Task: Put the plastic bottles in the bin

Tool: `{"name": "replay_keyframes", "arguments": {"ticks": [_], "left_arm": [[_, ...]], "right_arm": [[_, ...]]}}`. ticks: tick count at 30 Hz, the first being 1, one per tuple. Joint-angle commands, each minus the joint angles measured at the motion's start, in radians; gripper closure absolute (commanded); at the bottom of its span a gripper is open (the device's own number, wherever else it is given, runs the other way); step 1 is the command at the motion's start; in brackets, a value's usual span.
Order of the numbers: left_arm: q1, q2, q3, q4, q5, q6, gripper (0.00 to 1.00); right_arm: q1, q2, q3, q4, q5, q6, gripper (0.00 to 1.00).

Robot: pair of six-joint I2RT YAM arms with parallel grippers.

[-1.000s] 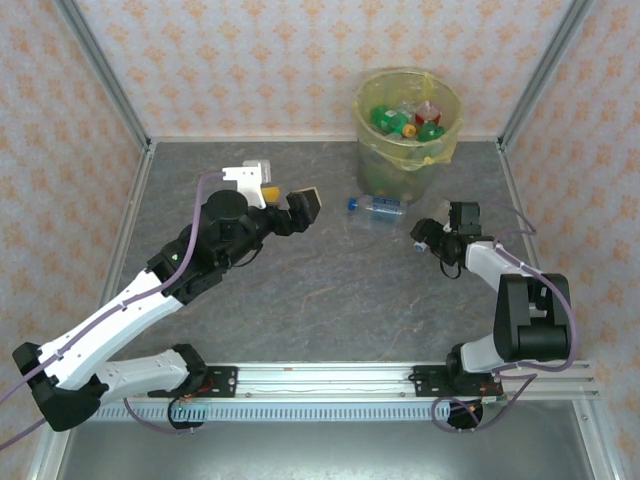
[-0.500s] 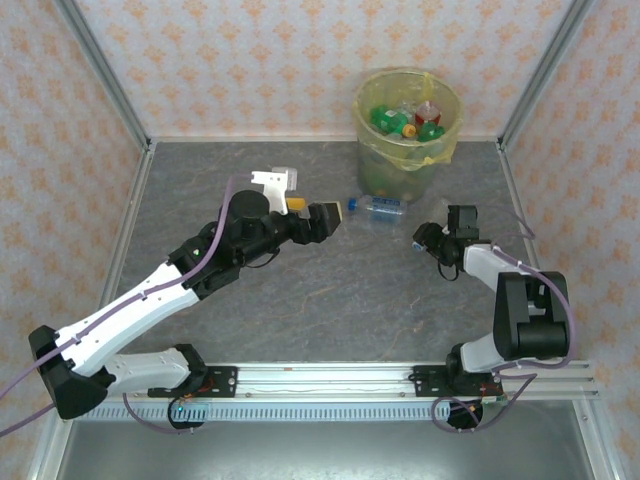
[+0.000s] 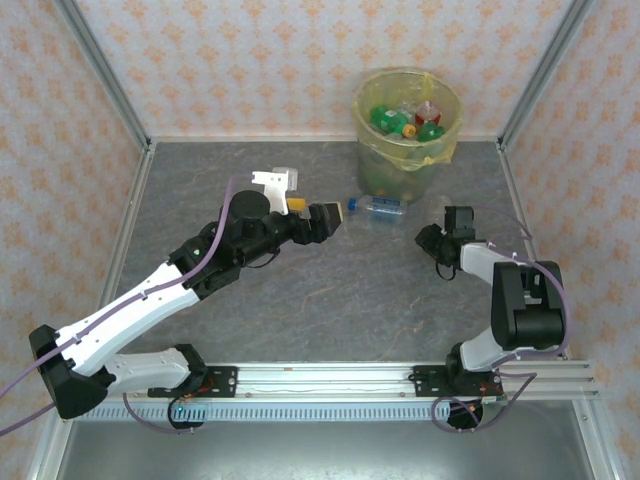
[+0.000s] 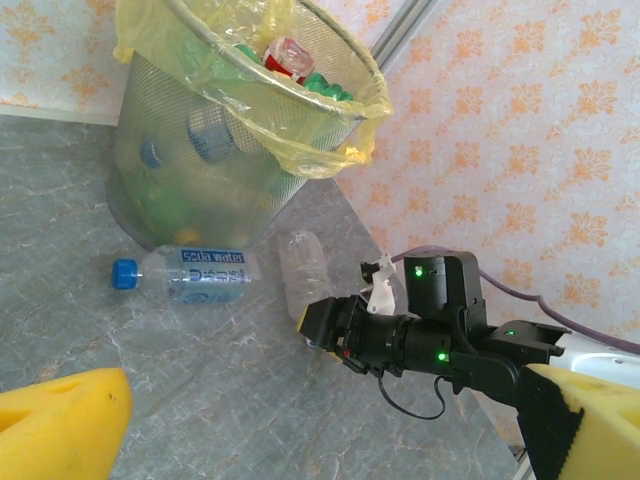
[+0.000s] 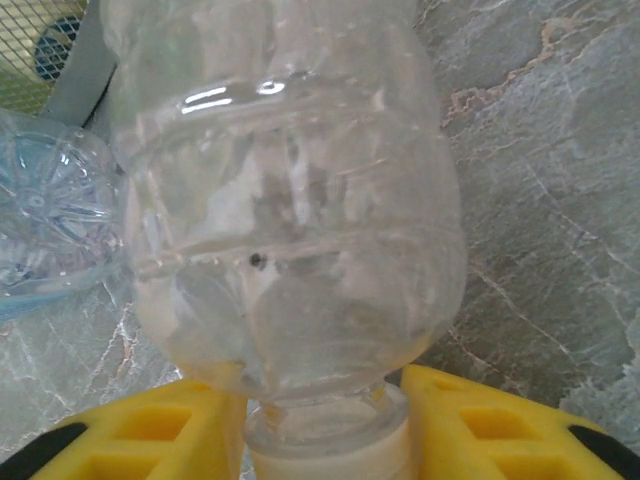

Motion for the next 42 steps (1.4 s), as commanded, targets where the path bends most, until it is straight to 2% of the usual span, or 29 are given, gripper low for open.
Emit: {"name": "replay_keyframes", "arguments": {"ticks": [1,3,7,16,19,27,36,42], "left_arm": [[-0.004,0.005,0.012,0.026,-0.002,-0.002,0.01],[-0.005,0.007,0.013,0.026,-0.004,-0.001,0.01],[-0.005,0.008,0.015,0.022,-0.027,0.004,0.01],[-0.005,-0.015,0.018,0.02,-0.166,0.007,0.01],[0.0,-0.02,0.027,0.016,-0.221,0.011,0.01],[0.027,-0.026,0.048,0.012,-0.268,0.023,0.01],[0.069,-0.016,0.112,-0.071,-0.417,-0.001,0.01],[0.095,-0.016,0.149,-0.144,-0.503,-0.027,0.01]], "right_arm": [[0.007,-0.003,-0.006,0.014,0.031,-0.013,0.63],[0.007,-0.015,-0.01,0.008,0.032,-0.012,0.68],[0.007,-0.068,-0.016,-0.019,0.048,-0.021,0.71],[0.007,-0.257,0.025,-0.154,0.102,-0.038,0.72],[0.007,-0.302,0.074,-0.211,0.102,-0.039,0.73],[0.008,-0.426,0.254,-0.29,0.121,0.026,0.74],[0.007,-0.349,0.587,-0.314,0.01,0.08,0.74],[0.025,-0.209,0.762,-0.27,-0.095,0.172,0.75]]}}
